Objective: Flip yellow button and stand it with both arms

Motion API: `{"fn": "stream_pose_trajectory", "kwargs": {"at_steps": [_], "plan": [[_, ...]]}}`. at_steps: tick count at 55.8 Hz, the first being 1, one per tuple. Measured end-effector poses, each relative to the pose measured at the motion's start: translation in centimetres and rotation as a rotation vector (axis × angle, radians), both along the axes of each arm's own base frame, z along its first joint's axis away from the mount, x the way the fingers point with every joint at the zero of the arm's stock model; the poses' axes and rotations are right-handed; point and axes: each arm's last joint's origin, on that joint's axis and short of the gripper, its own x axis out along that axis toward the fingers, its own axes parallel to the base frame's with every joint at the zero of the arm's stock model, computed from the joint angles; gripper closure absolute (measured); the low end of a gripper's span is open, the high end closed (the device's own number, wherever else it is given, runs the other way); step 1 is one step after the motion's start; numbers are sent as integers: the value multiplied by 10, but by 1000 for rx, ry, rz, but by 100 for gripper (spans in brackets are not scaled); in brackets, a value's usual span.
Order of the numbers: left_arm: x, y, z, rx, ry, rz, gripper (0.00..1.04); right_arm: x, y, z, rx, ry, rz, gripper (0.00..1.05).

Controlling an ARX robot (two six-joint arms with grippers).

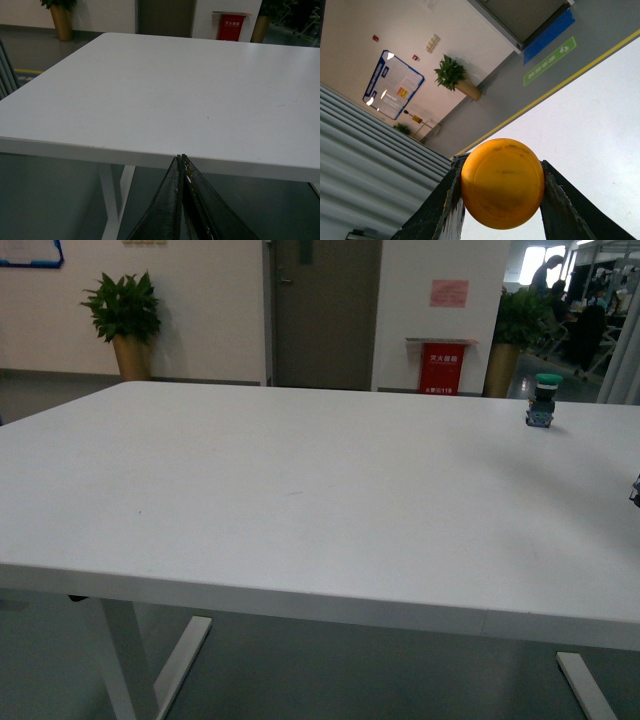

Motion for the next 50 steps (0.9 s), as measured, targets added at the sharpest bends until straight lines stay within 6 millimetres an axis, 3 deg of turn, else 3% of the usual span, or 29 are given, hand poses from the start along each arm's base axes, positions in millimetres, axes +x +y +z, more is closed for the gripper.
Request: {"fn": "stream_pose_trajectory", "kwargs": {"at_steps": [7, 50], "plan": [[-6, 0, -7, 0, -8, -1, 101, -3, 1, -2, -10, 1, 2, 68], [-36, 0, 2, 0, -39, 0, 101, -12, -2, -3, -46, -2, -10, 68]]}}
